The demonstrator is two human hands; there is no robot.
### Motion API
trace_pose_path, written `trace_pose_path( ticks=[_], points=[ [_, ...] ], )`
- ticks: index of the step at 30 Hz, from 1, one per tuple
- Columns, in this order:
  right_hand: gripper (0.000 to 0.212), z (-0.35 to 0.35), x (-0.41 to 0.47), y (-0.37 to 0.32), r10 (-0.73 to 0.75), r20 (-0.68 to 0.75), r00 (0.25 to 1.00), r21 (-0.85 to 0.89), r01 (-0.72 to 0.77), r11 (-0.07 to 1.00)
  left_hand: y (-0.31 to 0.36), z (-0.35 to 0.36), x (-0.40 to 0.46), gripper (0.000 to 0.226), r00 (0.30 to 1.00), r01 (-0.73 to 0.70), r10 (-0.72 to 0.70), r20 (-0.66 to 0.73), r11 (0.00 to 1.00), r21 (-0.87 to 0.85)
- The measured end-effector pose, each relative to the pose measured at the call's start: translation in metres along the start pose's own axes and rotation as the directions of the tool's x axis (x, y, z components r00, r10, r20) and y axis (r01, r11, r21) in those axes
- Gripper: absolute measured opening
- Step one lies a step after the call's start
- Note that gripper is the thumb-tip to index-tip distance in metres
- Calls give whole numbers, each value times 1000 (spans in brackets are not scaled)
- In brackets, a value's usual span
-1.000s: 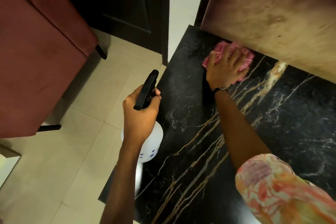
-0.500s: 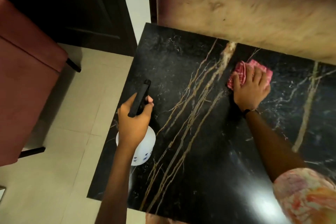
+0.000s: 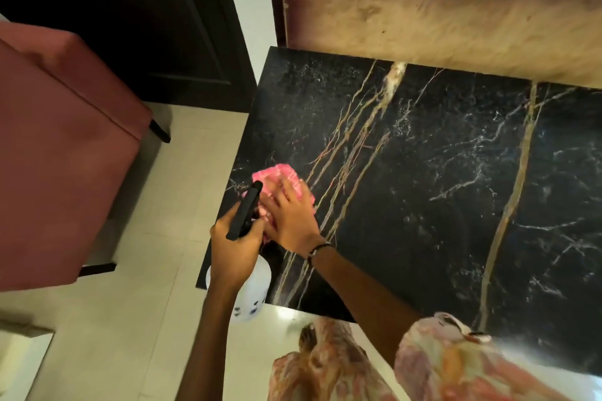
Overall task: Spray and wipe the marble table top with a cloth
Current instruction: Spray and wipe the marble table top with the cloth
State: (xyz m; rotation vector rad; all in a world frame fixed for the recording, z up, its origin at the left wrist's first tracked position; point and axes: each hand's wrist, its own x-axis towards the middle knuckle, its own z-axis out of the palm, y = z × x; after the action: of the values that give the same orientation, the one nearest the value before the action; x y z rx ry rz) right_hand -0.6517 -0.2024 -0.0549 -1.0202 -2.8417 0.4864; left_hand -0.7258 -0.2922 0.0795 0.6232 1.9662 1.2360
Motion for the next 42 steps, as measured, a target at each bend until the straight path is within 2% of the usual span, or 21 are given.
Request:
trace_pose_path(
  ticks=[2, 4, 6, 9, 12, 15, 18, 20, 21, 24, 29, 32, 35, 37, 39, 41, 42],
  points=[
    [62, 5, -34, -4, -147, 66, 987, -64, 151, 986, -5, -6, -14, 34, 1000, 11, -11, 9, 1000, 0],
    [60, 3, -70, 16, -208, 60, 976, -114, 214, 970, -8, -10, -27, 26, 999, 20, -20, 29, 1000, -6],
    [62, -9, -101, 49, -137, 40, 990, -152, 141, 978, -10, -11, -37, 20, 998, 20, -20, 52, 1000, 9],
    [67, -38, -140, 108, 165, -5, 986, -140, -164, 977, -12, -7, -48, 11, 996, 11, -13, 91, 1000, 23],
    [74, -59, -177, 164, 503, -70, 862, -90, -507, 857, -11, -1, -59, 13, 994, 1, -6, 107, 999, 48],
    [76, -67, -218, 191, 744, -133, 654, -2, -751, 660, -8, 3, -69, 15, 992, 9, -16, 129, 999, 53],
    [77, -61, -254, 179, 854, -185, 486, 96, -856, 507, -9, 4, -75, 8, 991, 38, -42, 130, 999, 36],
    [75, -48, -270, 154, 884, -189, 428, 128, -882, 454, -13, 3, -79, 9, 991, 36, -39, 131, 999, 24],
    [74, -40, -275, 139, 885, -195, 423, 140, -881, 452, -15, 3, -80, 14, 990, 39, -43, 132, 999, 28],
    [72, -20, -268, 90, 853, -208, 479, 156, -845, 512, -17, 1, -84, 19, 989, 22, -27, 143, 999, 35],
    [67, -10, -196, 38, 721, -173, 671, 104, -715, 691, -16, 0, -85, 23, 989, -2, -3, 147, 999, 39],
    [65, -5, -155, 14, 542, -92, 835, 44, -541, 840, -14, 2, -78, 15, 991, -23, 17, 131, 999, 41],
    [62, 2, -145, -9, 260, -9, 966, 41, -259, 965, -13, 4, -68, 14, 991, -63, 59, 117, 998, 31],
    [61, 5, -156, -8, 50, 63, 997, -9, -49, 999, -11, 7, -62, 18, 991, -75, 74, 108, 997, 6],
    [61, 3, -171, 8, -117, 94, 989, -77, 124, 989, -10, 10, -55, 19, 990, -89, 89, 105, 996, -10],
    [60, -4, -185, 29, -187, 93, 978, -111, 197, 974, -8, 12, -50, 19, 991, -93, 94, 98, 996, -15],
    [59, -8, -191, 36, -165, 87, 982, -86, 172, 981, -7, 14, -48, 20, 992, -89, 90, 91, 996, -20]
  ],
)
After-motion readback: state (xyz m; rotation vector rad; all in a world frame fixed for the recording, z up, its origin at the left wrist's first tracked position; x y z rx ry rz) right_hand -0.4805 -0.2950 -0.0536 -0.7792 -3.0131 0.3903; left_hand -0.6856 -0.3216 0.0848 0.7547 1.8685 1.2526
